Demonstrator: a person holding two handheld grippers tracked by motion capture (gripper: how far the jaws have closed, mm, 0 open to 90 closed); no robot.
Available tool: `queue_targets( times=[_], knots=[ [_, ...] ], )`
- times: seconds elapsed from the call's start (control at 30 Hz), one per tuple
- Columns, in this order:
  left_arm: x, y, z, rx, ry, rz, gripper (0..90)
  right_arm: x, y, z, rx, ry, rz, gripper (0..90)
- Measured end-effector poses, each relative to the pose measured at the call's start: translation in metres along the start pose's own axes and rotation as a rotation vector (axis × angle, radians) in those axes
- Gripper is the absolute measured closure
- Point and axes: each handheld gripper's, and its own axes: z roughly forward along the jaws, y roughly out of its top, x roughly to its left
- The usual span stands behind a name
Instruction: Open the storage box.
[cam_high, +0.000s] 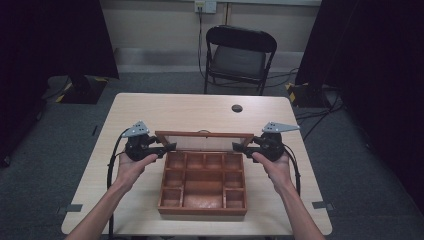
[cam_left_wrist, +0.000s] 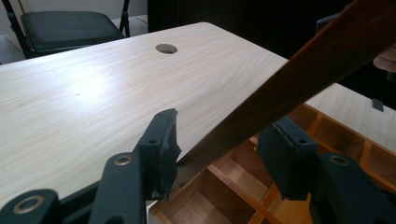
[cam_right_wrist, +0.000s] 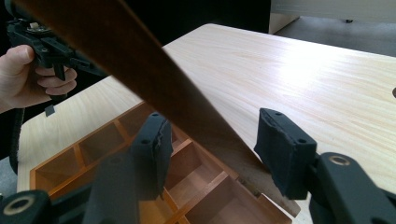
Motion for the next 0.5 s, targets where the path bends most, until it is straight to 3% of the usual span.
queue_targets(
  times=[0.5],
  knots=[
    [0.0051,0.004,0.0062,0.011,0.028,0.01,50.5,-0.0089,0.0009,0.0078,-0.01,-0.02,0.013,47.3]
  ],
)
